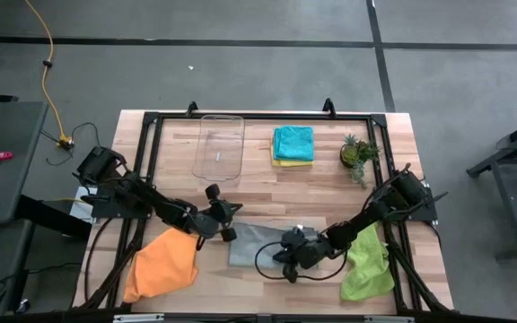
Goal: Fold microfiber towels
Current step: Fold the gray microfiber cloth
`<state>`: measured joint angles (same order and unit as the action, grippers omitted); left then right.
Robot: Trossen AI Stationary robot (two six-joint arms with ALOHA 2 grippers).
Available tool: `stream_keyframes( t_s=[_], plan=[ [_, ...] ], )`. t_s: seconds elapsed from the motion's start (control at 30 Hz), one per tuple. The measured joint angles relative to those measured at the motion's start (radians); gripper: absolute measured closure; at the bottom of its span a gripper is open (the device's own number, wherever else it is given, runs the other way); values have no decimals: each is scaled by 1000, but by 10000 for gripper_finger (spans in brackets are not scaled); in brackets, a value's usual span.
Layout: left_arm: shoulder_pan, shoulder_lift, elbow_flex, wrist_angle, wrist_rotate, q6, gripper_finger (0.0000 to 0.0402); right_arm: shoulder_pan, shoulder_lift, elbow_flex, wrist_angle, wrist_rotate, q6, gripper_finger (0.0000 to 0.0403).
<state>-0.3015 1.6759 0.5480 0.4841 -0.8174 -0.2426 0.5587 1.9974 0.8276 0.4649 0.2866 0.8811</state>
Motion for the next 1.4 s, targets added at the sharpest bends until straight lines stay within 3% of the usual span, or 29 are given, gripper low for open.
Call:
stream_keyframes(
  t_s=[0.2, 0.37, 0.5, 0.63, 0.9, 1.1, 1.4],
  plan=[
    [-73, -123, 0, -141, 78, 51, 401, 2, -76, -8, -38, -42, -43, 403],
    [-183, -200, 0, -329, 124, -47, 401, 1, -135, -4, -50, 2, -113, 403],
    [-262, -177, 0, -360, 224, -135, 401, -2, -135, -5, -57, 14, -139, 403],
    [-315, -91, 0, -342, 230, -204, 401, -2, -135, -5, -72, 37, -142, 403],
    [-254, 83, -1, -127, 248, -278, 402, -24, -135, -5, -65, 50, -138, 403],
    [-194, 109, 2, -53, 320, -260, 402, -43, -122, -3, -18, 81, -141, 403],
    [-111, 111, 1, -13, 375, -218, 402, -80, 49, 35, 240, 103, -158, 403]
  ],
)
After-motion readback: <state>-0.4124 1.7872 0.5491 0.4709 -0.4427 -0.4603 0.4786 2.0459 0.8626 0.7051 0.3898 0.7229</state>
